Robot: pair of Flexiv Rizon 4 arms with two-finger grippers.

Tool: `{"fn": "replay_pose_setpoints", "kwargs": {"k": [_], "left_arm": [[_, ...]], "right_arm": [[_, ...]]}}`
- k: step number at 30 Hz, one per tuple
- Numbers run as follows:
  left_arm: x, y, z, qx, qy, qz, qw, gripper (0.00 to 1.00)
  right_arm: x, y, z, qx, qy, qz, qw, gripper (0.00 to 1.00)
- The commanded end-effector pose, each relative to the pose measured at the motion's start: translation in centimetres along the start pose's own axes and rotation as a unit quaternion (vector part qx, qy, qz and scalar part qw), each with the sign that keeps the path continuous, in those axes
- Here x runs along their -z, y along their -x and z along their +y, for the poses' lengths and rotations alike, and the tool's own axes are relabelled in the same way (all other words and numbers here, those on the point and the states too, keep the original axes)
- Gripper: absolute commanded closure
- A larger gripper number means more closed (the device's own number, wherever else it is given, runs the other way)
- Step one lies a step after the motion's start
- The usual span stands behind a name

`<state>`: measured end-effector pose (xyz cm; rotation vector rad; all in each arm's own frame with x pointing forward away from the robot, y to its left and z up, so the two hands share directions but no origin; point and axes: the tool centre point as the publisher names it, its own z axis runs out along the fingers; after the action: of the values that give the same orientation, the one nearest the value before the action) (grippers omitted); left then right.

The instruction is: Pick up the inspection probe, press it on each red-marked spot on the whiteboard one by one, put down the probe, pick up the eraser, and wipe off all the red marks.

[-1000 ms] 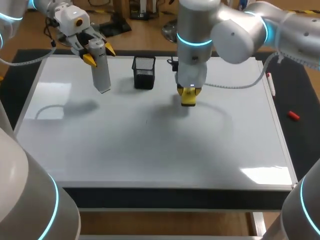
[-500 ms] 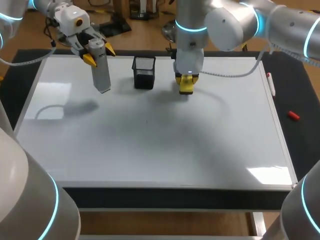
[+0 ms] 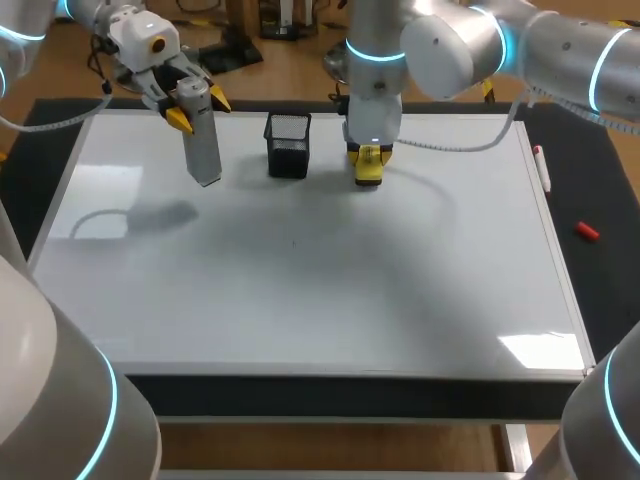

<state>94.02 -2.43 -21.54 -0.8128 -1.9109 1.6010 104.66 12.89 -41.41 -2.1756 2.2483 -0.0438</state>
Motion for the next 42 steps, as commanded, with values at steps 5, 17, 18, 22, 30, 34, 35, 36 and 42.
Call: {"fn": "replay_pose_setpoints", "kwargs": {"k": [5, 17, 18, 22, 30, 34, 35, 36, 42], "left_arm": [[0.7, 0.4, 0.2, 0.000, -0.004, 0.008, 1.000, 1.00], [0.7, 0.4, 0.2, 0.000, -0.004, 0.008, 1.000, 1.00], [0.7, 0.4, 0.2, 0.000, -0.004, 0.008, 1.000, 1.00], [0.7, 0.4, 0.2, 0.000, -0.004, 0.008, 1.000, 1.00], [0.7, 0.4, 0.2, 0.000, -0.004, 0.008, 1.000, 1.00], [0.7, 0.4, 0.2, 0.000, -0.004, 0.008, 1.000, 1.00], [0.7, 0.4, 0.2, 0.000, -0.004, 0.008, 1.000, 1.00], [0.7, 0.4, 0.2, 0.000, -0.004, 0.008, 1.000, 1.00], [0.7, 0.4, 0.2, 0.000, -0.004, 0.008, 1.000, 1.00]], "right_arm": [[-0.7, 0.2, -0.4, 0.004, -0.002, 0.008, 1.000, 1.00], [-0.2, -0.6, 0.0, -0.011, -0.014, 0.008, 1.000, 0.00], [0.0, -0.7, 0.0, -0.015, -0.015, 0.008, 1.000, 0.00], [0.7, -1.4, 0.4, -0.034, -0.015, 0.015, 0.999, 0.00], [2.3, -2.9, 0.6, -0.133, -0.005, -0.005, 0.991, 0.00], [3.3, -3.7, 0.7, -0.203, 0.000, -0.027, 0.979, 0.00], [3.6, -3.9, 0.7, -0.219, 0.003, -0.037, 0.975, 0.00], [3.9, -4.1, 0.7, -0.236, 0.007, -0.044, 0.971, 0.00], [5.6, -5.4, 0.5, -0.329, 0.018, -0.081, 0.941, 0.00]]}}
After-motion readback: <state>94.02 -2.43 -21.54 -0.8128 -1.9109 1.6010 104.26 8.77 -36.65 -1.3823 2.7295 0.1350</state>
